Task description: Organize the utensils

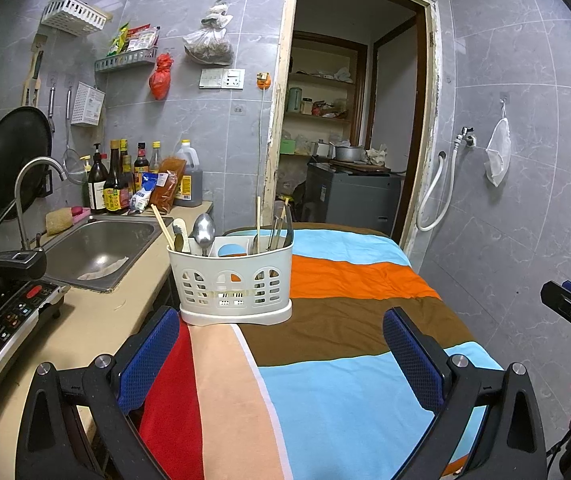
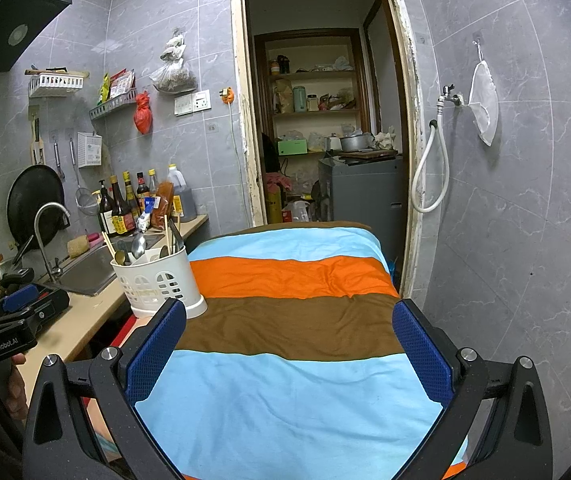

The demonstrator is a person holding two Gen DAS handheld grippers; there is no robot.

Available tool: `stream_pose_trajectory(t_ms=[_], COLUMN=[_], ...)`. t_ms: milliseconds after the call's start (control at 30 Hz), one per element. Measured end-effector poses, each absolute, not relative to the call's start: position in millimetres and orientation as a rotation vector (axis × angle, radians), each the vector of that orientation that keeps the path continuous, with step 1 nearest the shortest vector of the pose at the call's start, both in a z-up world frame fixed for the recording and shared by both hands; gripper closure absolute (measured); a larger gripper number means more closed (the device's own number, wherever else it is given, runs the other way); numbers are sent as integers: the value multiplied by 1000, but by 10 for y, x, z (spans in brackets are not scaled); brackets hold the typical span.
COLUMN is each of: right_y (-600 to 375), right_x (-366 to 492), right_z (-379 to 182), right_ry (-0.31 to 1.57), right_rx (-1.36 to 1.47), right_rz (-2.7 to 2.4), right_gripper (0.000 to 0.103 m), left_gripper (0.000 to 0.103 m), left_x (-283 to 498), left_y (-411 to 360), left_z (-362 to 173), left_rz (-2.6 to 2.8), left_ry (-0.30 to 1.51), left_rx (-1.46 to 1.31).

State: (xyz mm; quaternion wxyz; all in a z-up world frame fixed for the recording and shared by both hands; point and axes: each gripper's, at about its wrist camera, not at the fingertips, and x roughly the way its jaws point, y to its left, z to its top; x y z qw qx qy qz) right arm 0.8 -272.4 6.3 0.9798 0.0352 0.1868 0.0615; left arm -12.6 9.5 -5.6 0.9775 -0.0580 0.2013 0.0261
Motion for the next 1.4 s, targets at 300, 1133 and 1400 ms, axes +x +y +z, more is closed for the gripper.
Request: stream_pose_trajectory(t_ms=[300,1133,1400], right_y=[-2719,-2715,-2711], right_x=[3,1,-1], right_z=[65,69,72], right_ry=[377,377,377], right_rx=[71,70,70], right_rz=[123,123,123], right_gripper=[1,1,1], left_gripper=[1,1,1], left_x=[-130,-158,-157], left_y=[101,155,152], left_z=[-58,-40,-40], left_rz=[53,63,63], left_ry=[406,404,404], left_rx=[-117,-126,-124])
